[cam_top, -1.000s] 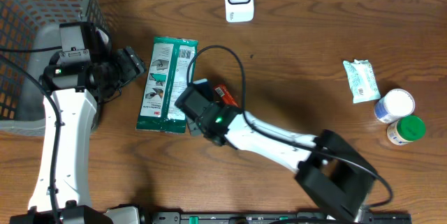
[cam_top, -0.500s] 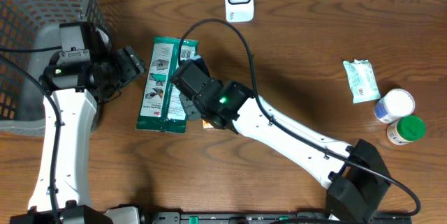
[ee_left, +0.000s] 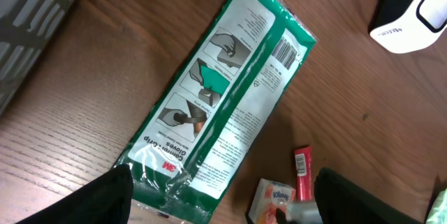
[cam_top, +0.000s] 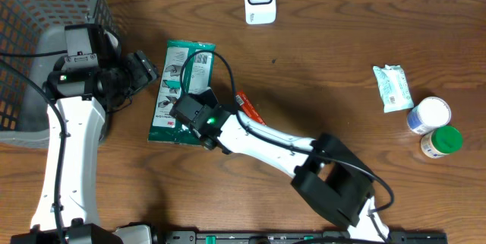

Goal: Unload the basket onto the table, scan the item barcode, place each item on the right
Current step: 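Move the right gripper to the orange Kleenex pack and grasp it, then carry the Kleenex pack up and hold it at the scanner window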

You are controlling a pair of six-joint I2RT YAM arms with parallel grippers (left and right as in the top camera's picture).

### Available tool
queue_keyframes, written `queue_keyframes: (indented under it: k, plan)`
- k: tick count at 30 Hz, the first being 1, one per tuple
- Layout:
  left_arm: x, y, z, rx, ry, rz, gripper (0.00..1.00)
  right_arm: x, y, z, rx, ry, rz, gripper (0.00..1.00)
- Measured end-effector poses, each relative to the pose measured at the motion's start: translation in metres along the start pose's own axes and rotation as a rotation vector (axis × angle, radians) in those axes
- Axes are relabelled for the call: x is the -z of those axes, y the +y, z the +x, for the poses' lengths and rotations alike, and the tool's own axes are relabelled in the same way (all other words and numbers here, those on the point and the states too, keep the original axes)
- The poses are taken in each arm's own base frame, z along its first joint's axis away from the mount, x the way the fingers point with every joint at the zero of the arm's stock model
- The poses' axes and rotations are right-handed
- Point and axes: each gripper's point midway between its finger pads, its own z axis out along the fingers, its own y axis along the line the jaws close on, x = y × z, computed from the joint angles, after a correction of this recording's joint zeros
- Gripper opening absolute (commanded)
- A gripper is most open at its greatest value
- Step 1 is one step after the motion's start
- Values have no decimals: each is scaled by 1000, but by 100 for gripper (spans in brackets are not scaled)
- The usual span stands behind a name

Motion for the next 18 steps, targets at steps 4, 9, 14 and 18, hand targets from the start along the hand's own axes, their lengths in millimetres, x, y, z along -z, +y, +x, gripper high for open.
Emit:
queue_keyframes:
  k: [4,9,14,18]
  plan:
    - [0,0,0,0,0,0,81,-9,-1,5,17,7,39,35]
    - [0,0,0,0,0,0,81,-11,-2,6,23,4,54,29]
    - [0,0,0,0,0,0,81,-11,-5,10,39,15,79,10]
    - [0,0,0,0,0,0,81,-9,-7,12,54,25,91,1]
